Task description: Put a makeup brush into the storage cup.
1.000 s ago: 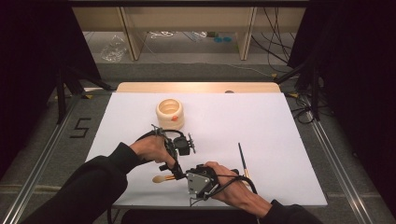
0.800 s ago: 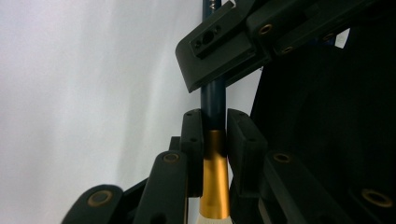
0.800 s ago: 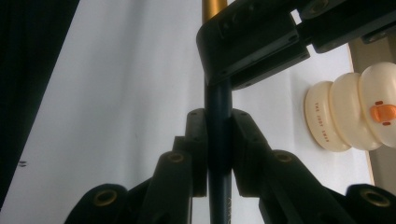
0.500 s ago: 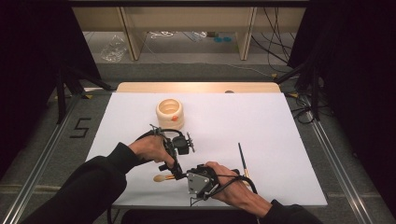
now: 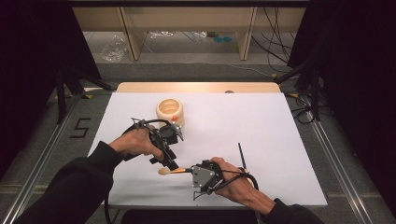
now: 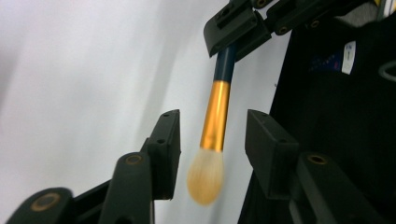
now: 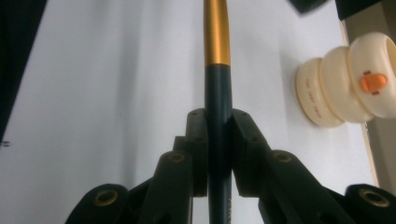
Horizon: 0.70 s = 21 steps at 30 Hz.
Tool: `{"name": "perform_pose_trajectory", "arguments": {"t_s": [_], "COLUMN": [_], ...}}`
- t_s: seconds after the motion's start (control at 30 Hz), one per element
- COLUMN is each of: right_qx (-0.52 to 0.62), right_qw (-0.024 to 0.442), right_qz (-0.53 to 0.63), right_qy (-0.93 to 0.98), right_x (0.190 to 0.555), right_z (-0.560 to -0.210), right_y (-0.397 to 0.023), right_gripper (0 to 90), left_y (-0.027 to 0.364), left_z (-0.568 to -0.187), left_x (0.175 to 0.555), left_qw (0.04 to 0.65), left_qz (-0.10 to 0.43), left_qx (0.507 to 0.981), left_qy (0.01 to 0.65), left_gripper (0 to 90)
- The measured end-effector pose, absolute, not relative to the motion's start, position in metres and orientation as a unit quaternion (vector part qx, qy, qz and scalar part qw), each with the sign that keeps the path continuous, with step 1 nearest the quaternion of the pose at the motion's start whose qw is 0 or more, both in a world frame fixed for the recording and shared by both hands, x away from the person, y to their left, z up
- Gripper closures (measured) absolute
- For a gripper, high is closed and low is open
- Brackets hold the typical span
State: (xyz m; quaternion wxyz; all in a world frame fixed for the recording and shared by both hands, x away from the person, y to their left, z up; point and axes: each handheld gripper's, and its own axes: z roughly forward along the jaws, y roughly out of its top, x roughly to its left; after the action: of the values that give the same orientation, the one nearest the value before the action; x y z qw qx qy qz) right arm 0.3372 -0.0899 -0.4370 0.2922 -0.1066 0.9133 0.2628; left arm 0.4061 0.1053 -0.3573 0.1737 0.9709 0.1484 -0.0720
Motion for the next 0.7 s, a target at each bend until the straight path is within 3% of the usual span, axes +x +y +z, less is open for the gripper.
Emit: {"name": "perform_pose_trajectory", "arguments": {"t_s": [0.03, 0.37, 0.4, 0.7], "right_qx": [-0.102, 0.004, 0.021, 0.098], "right_qw": [0.289, 0.246, 0.244, 0.207], "right_qz": [0.266, 0.326, 0.336, 0.407], "right_qy": [0.914, 0.913, 0.909, 0.884], "right_x": [0.339, 0.362, 0.363, 0.379], "right_z": [-0.436, -0.426, -0.425, -0.419], "right_y": [-0.092, -0.117, -0.119, -0.137], "right_gripper": [78.9, 78.9, 78.9, 78.9], "left_y": [0.108, 0.135, 0.133, 0.145], "left_z": [-0.357, -0.351, -0.354, -0.360], "left_x": [0.402, 0.399, 0.394, 0.383], "left_qw": [0.196, 0.259, 0.288, 0.315], "left_qz": [-0.069, 0.019, 0.021, 0.055], "left_qx": [0.963, 0.948, 0.933, 0.923], "left_qy": [0.174, 0.186, 0.215, 0.213], "left_gripper": [53.5, 42.4, 41.4, 37.4]}}
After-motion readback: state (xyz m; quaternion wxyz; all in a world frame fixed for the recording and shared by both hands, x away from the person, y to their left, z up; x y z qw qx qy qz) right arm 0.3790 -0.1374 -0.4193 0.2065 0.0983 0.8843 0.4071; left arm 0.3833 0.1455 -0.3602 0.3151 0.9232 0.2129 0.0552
